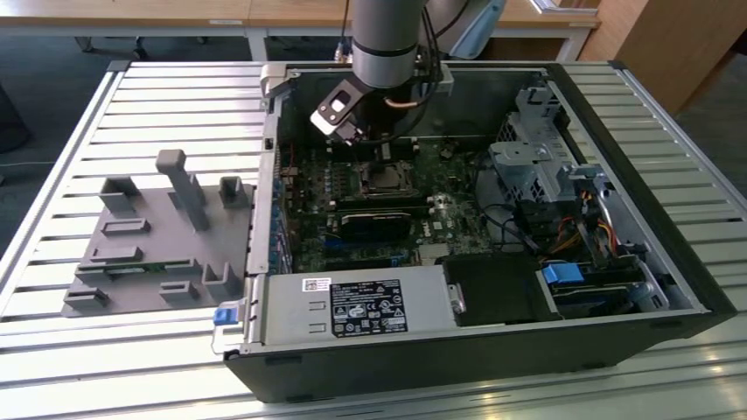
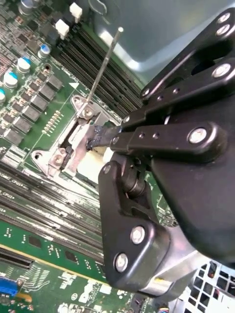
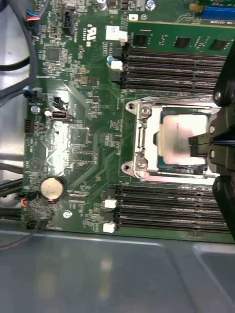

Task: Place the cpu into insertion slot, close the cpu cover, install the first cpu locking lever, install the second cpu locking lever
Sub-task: 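Close the cpu cover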

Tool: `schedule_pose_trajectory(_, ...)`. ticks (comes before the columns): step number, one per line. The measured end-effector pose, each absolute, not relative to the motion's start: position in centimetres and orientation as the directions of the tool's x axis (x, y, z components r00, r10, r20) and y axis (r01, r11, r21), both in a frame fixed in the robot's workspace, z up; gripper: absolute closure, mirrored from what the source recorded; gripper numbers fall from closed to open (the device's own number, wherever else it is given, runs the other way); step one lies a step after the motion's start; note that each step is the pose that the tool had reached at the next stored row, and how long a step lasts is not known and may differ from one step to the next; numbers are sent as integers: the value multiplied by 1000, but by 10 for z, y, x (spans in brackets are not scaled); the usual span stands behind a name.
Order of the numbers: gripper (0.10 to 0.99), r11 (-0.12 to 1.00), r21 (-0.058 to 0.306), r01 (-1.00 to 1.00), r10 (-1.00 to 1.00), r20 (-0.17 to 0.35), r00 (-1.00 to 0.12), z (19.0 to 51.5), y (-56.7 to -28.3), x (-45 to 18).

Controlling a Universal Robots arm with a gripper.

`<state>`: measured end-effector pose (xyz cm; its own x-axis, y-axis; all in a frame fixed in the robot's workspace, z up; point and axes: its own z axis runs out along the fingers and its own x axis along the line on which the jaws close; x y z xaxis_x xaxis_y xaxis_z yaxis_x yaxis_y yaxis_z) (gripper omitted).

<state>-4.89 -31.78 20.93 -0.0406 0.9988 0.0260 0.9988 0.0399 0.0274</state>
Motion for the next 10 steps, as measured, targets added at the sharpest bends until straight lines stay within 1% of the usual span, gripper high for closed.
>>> schedule_pose_trajectory(10, 980, 43, 35, 998, 999, 24, -44, 203, -318, -60)
